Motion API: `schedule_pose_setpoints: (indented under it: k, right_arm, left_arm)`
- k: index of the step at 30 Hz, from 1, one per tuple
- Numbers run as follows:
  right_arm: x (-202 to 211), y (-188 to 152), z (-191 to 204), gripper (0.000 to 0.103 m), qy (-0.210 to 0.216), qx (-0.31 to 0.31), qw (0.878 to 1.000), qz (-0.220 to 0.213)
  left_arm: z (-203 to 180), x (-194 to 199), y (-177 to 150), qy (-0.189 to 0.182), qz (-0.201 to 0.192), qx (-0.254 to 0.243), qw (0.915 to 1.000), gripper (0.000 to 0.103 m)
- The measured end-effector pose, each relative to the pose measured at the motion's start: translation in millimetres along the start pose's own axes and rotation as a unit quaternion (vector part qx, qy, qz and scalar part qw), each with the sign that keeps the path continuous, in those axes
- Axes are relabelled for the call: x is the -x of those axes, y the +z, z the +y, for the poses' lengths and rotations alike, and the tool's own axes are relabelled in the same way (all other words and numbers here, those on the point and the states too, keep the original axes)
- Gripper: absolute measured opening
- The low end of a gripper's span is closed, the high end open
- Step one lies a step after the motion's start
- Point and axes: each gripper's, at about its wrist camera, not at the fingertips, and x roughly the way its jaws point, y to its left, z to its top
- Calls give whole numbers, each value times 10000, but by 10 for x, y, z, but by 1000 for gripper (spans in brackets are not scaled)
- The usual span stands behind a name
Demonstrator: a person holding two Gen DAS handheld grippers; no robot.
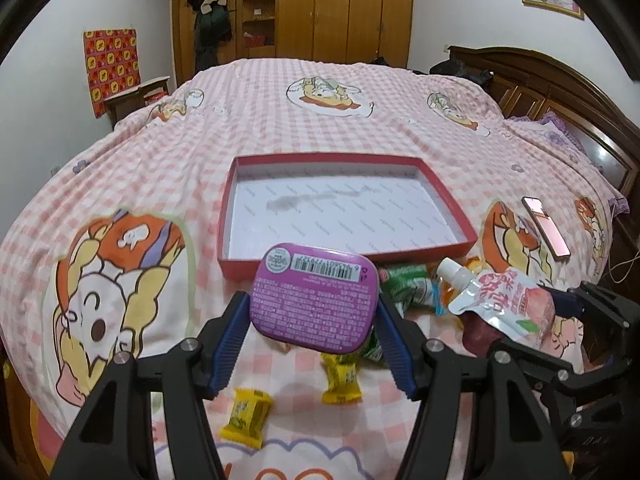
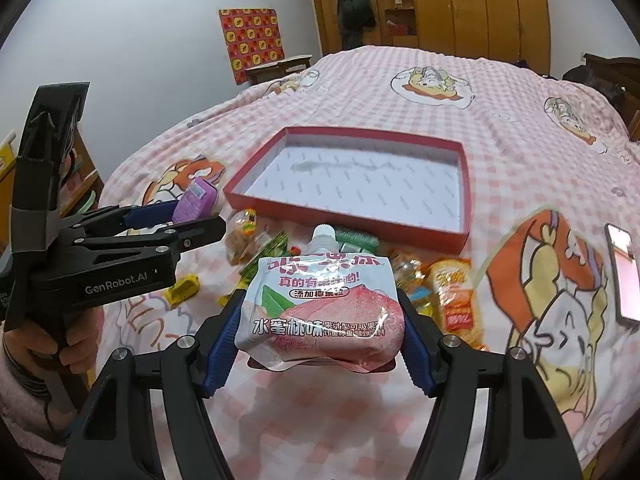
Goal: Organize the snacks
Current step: 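Carry the tin and pouch into the box lid and open both grippers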
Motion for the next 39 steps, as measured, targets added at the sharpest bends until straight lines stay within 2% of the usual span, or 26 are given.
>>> schedule_pose_setpoints:
  k: [15, 39]
  right_arm:
    - [-100, 350, -208, 71, -126, 68, 9999, -59]
    - [-680, 907, -620, 71, -145, -71, 9998, 84]
  left_arm:
    - [-59, -266, 276, 18, 7, -12, 10000, 66]
    - [98, -1076, 885, 32, 299, 186, 9994, 66]
